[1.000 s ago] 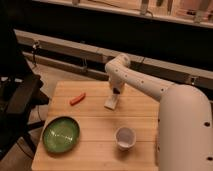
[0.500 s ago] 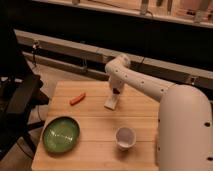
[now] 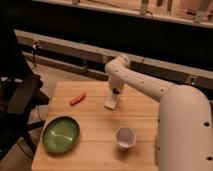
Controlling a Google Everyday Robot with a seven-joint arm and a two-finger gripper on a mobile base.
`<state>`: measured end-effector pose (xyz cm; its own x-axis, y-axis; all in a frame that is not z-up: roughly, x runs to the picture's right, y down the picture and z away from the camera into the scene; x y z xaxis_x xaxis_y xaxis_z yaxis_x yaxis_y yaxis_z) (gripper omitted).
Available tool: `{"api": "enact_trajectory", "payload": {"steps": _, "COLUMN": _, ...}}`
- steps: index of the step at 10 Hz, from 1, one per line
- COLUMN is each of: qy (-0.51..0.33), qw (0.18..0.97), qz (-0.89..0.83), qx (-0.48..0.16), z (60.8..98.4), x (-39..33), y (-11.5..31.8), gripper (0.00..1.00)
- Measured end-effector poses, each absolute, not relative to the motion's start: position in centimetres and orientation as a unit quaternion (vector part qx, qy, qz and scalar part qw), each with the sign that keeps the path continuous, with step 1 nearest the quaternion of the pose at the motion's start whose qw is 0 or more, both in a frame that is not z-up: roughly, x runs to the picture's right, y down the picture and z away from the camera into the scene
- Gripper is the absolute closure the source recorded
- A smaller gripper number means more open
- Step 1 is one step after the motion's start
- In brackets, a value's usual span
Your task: Place the eraser on the white sponge
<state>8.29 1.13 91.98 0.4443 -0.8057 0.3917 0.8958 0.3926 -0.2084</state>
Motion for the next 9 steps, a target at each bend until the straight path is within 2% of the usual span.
{"api": "enact_trajectory", "payload": {"steps": 7, "qy": -0.147, "qw": 0.806, "qz": -0.528, "qx": -0.223, "z": 88.8, "x": 6.3, "y": 6.0, "gripper": 0.95}}
{"api": "enact_trajectory", "payload": {"steps": 9, "qy": -0.172, "qw": 0.793, "qz": -0.537, "qx": -0.230, "z": 88.4, "x": 5.8, "y": 6.8, "gripper": 0.82}}
